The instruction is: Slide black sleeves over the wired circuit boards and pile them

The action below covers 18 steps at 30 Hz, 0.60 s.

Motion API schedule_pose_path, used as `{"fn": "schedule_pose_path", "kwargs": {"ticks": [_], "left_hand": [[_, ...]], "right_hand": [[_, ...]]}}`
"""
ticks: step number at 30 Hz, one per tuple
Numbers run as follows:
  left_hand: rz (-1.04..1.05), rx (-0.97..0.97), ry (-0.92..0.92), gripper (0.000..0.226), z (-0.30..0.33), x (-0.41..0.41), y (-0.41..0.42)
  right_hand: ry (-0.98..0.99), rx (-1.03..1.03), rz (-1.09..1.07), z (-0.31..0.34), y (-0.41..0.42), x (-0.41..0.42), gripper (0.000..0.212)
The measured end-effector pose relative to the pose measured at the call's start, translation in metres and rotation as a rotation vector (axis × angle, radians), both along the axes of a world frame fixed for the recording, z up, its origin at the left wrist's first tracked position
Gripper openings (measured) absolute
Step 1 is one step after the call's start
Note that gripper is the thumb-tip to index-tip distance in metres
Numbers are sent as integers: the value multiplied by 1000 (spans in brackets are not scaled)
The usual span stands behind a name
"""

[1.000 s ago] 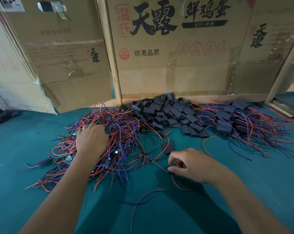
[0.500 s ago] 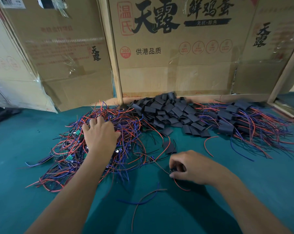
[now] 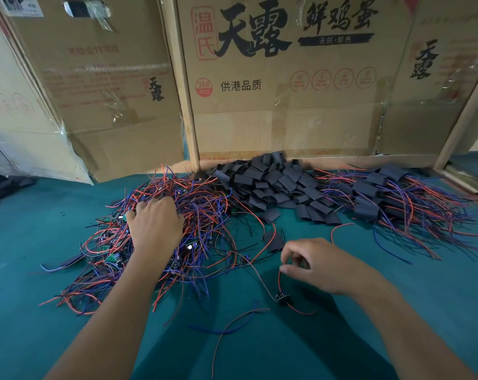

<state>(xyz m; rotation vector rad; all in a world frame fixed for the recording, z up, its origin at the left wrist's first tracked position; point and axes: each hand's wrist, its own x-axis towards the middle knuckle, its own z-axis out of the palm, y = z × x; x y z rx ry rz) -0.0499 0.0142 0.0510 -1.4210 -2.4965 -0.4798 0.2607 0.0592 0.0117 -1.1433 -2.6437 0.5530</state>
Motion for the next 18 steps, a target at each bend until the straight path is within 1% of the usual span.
{"fn": "schedule_pose_path", "kwargs": {"ticks": [2,4,7,8,9,10,11,12,14,15,16,17,18], "left_hand": [[-16,3,-5,20,5,5,-6],[-14,12,30,24,13,10,-12],[-68,116,55,19,30,19,-21],[-108,169,23,16,37,23,-23],[-164,241,-55,12,45,27,-26],[-235,320,-192,8,53,32,-29],[-331,405,-383,5,59,39,-32],[-451,469,-609,7,63,47,-36],[-728,534,-1146,16,59,66,-41],[-829,533,-1433,21,50,75,-41],[-881,517,-1664,25,40,84,-40],[-879,511,-1813,27,29,91,-38],[-852,509,-1906,29,18,96,-37]], "right_hand": [[18,24,-23,-1,1,1,19],[32,32,-26,-1,2,0,19],[46,49,-31,-3,3,1,17],[58,58,-35,-3,4,1,16],[78,63,-40,-4,4,1,16],[98,64,-45,-5,3,1,15],[115,64,-50,-5,3,2,15],[131,66,-55,-5,3,1,15],[179,85,-68,-5,4,0,13],[209,95,-79,-6,4,-1,12],[236,98,-92,-6,5,-1,11],[257,95,-101,-6,5,-2,11],[274,88,-106,-6,5,-2,10]]}}
